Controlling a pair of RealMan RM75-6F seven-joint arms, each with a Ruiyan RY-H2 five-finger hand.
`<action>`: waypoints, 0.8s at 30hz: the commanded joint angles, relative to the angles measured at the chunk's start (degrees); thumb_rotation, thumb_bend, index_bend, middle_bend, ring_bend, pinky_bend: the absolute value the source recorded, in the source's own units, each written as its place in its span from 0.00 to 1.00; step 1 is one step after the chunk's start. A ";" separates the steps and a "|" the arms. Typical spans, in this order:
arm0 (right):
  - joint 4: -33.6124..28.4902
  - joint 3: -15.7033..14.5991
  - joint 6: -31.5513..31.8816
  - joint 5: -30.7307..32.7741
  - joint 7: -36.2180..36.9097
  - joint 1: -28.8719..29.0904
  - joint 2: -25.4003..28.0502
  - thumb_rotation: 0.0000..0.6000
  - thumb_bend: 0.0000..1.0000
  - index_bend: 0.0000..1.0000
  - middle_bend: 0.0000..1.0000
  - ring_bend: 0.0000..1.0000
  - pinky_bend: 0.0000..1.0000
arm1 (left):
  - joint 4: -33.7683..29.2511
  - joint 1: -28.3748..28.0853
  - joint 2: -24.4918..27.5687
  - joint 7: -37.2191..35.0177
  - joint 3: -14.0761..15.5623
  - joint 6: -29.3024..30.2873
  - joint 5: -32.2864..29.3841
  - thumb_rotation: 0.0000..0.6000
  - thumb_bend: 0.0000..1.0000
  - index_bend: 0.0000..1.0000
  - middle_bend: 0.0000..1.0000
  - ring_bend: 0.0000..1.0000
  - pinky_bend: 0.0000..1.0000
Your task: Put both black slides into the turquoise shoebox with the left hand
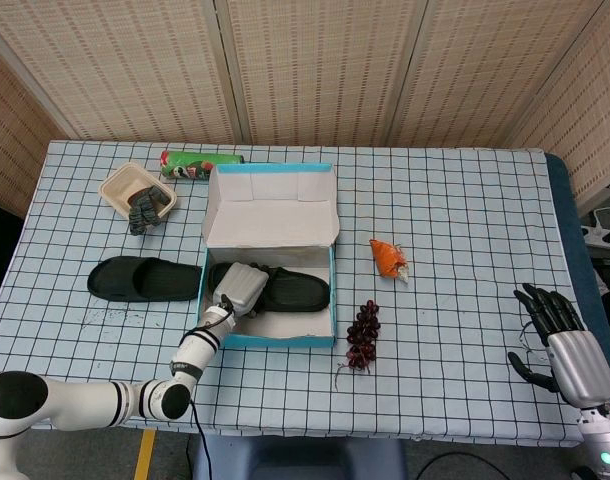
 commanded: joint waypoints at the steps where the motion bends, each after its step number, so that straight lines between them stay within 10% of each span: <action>1: -0.02 -0.03 -0.09 0.01 -0.01 0.04 0.01 1.00 0.22 0.00 0.00 0.00 0.00 | 1.61 0.60 -1.13 -2.04 -0.19 -0.41 1.83 1.00 0.53 0.53 0.71 0.65 0.65; 8: -0.11 0.03 0.19 0.05 0.16 -0.07 0.10 1.00 0.22 0.00 0.00 0.00 0.00 | 3.08 2.02 -1.85 -6.89 -0.73 -1.01 7.07 1.00 0.45 0.04 0.23 0.29 0.53; 11: -0.11 0.02 0.46 -0.10 0.21 -0.17 0.18 1.00 0.22 0.00 0.00 0.00 0.00 | 1.14 2.70 -0.37 -10.09 -1.66 -1.87 9.29 1.00 0.42 0.00 0.03 0.09 0.42; 24: -0.49 -0.14 1.16 -0.66 -0.25 -0.49 0.22 1.00 0.22 0.00 0.00 0.00 0.00 | -4.71 3.87 6.06 -17.08 -2.96 -6.13 12.98 1.00 0.37 0.00 0.00 0.00 0.16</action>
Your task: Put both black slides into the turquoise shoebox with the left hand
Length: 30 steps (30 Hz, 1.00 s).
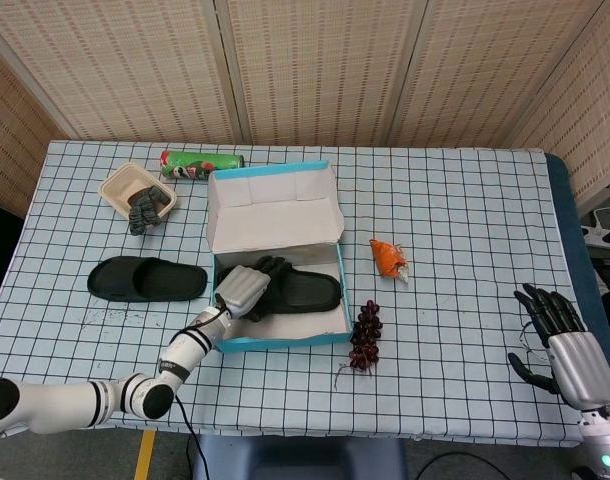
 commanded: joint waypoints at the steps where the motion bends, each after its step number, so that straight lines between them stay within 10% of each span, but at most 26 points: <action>1: -0.03 0.03 0.12 0.04 0.08 -0.06 0.07 1.00 0.22 0.00 0.00 0.00 0.00 | -1.76 1.08 1.11 -4.43 -1.49 0.38 3.64 1.00 0.37 0.00 0.00 0.00 0.16; 11: 0.17 -0.11 1.56 -1.20 0.52 -0.49 0.27 1.00 0.22 0.00 0.00 0.00 0.00 | -11.20 7.35 11.50 -16.49 -3.92 6.93 18.59 1.00 0.37 0.00 0.00 0.00 0.14; 21: -0.15 -0.15 3.16 -2.34 -1.05 -1.06 -0.24 1.00 0.22 0.00 0.00 0.00 0.00 | -14.97 15.59 23.82 -7.98 1.06 12.75 12.33 1.00 0.32 0.00 0.00 0.00 0.08; 30: -0.75 -0.57 4.87 -3.84 -2.08 -1.90 -0.68 1.00 0.22 0.00 0.00 0.00 0.00 | -4.28 18.43 21.94 -9.06 4.38 9.09 8.09 1.00 0.27 0.00 0.00 0.00 0.04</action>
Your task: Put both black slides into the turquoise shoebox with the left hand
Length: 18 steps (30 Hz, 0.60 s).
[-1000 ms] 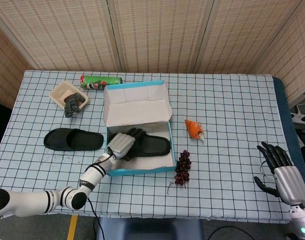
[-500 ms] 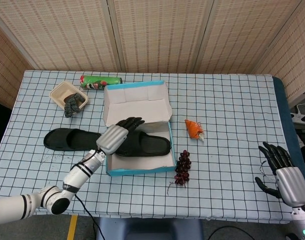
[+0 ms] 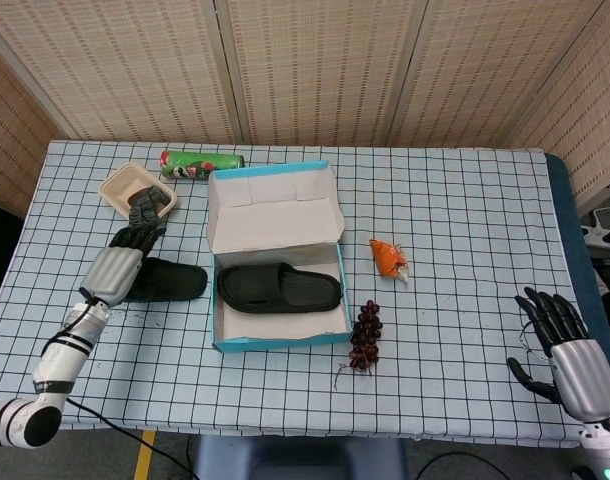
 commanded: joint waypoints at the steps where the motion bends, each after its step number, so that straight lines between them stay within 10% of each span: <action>1: -0.10 -0.02 -0.18 0.16 -0.15 -0.02 -0.10 1.00 0.22 0.00 0.00 0.00 0.00 | 5.31 0.90 -2.20 0.12 1.48 -1.52 -0.70 1.00 0.27 0.00 0.00 0.00 0.04; 18: -0.08 -0.29 -0.48 -0.17 0.78 0.02 0.06 1.00 0.22 0.00 0.00 0.00 0.00 | 20.08 2.00 -10.08 -0.59 3.34 -8.05 -1.58 1.00 0.27 0.00 0.00 0.00 0.03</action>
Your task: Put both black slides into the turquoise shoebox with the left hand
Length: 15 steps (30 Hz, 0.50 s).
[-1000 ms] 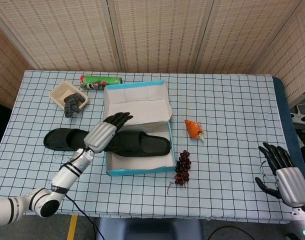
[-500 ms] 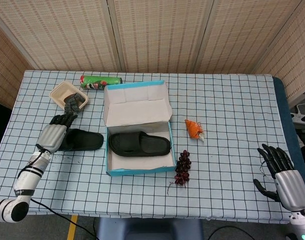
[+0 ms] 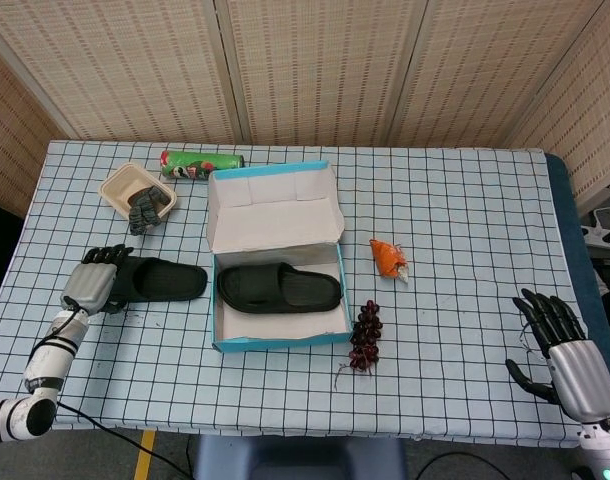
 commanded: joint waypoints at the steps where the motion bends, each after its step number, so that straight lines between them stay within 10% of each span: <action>1: -0.02 -0.03 -0.04 0.03 -0.12 -0.04 -0.02 1.00 0.22 0.00 0.00 0.00 0.00 | 4.22 -0.27 -2.99 -0.92 0.21 -1.86 1.42 1.00 0.27 0.00 0.00 0.00 0.03; 15: 0.08 0.18 -0.20 0.40 -0.55 -0.03 -0.22 1.00 0.22 0.00 0.00 0.00 0.00 | 13.09 -2.20 -8.24 4.12 0.34 -7.73 -2.00 1.00 0.27 0.00 0.00 0.00 0.04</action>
